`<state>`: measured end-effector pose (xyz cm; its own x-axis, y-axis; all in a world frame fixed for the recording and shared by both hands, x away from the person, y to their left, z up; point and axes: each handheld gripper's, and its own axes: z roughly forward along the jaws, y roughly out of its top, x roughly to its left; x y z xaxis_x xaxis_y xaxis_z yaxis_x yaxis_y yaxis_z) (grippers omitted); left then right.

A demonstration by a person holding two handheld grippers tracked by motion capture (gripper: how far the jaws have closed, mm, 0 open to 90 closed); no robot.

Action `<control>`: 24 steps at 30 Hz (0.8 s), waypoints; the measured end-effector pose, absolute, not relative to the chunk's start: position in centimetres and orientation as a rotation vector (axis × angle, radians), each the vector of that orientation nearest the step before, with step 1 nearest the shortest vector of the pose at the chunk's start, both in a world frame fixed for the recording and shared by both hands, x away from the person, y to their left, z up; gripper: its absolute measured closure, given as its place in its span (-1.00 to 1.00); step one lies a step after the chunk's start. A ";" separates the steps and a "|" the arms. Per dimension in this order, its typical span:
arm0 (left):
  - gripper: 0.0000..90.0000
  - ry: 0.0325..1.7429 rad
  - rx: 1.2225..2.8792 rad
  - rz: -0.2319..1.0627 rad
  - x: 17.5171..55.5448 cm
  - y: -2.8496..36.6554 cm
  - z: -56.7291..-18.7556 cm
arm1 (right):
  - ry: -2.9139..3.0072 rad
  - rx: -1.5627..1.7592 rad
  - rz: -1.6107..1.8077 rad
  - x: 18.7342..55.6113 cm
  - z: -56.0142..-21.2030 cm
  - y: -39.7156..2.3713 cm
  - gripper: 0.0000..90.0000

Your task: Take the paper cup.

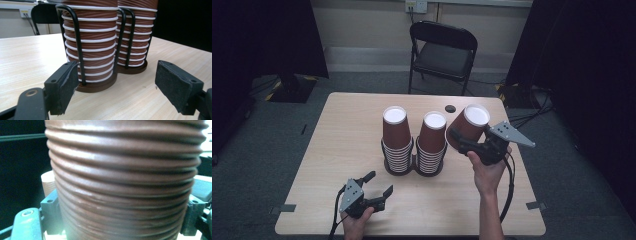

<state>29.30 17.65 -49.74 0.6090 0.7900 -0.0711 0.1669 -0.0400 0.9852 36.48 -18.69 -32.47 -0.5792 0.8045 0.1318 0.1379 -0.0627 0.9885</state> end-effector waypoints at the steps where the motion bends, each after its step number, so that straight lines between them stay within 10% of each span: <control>1: -0.58 0.825 1.569 0.609 29.4 17.7 -49.6 | 1.708 1.012 1.683 36.3 -32.7 -18.7 -0.64; 24: -0.45 0.762 1.566 0.509 29.7 16.0 -48.6 | 1.828 1.092 1.655 33.6 -37.8 -17.5 -0.64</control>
